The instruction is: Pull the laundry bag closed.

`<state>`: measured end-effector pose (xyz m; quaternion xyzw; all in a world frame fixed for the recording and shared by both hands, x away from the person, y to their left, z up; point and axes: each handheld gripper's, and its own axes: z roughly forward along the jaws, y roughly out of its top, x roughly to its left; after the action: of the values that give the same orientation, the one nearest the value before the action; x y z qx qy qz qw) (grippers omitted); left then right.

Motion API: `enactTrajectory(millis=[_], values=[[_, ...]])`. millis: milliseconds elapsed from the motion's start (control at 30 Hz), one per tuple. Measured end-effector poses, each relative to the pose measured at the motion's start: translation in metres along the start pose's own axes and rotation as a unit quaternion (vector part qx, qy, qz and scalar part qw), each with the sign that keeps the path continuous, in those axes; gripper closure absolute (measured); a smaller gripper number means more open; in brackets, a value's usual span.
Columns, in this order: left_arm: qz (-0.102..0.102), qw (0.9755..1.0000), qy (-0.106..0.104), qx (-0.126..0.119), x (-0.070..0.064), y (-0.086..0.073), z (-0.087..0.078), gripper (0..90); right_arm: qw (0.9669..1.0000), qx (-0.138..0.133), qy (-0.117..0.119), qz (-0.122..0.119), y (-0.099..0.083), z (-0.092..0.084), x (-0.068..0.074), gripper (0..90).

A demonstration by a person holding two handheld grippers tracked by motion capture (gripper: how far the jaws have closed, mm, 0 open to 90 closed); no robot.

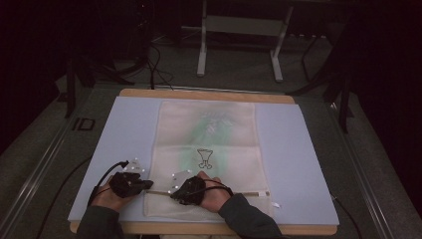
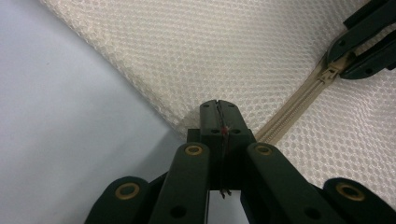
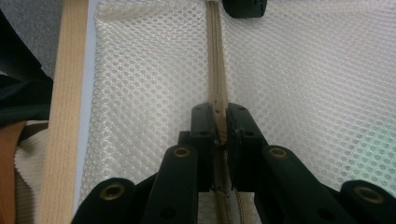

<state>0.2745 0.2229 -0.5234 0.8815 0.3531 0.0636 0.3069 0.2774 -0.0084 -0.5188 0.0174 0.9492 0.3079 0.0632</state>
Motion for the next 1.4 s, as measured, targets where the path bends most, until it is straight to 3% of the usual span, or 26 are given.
enactTrajectory(millis=[1400], values=[[-0.002, 1.0000, -0.004, 0.000, 0.001, 0.000, 0.000, 90.0, 0.9999, 0.009, -0.005, 0.010, -0.018, -0.017, -0.002, 82.4]])
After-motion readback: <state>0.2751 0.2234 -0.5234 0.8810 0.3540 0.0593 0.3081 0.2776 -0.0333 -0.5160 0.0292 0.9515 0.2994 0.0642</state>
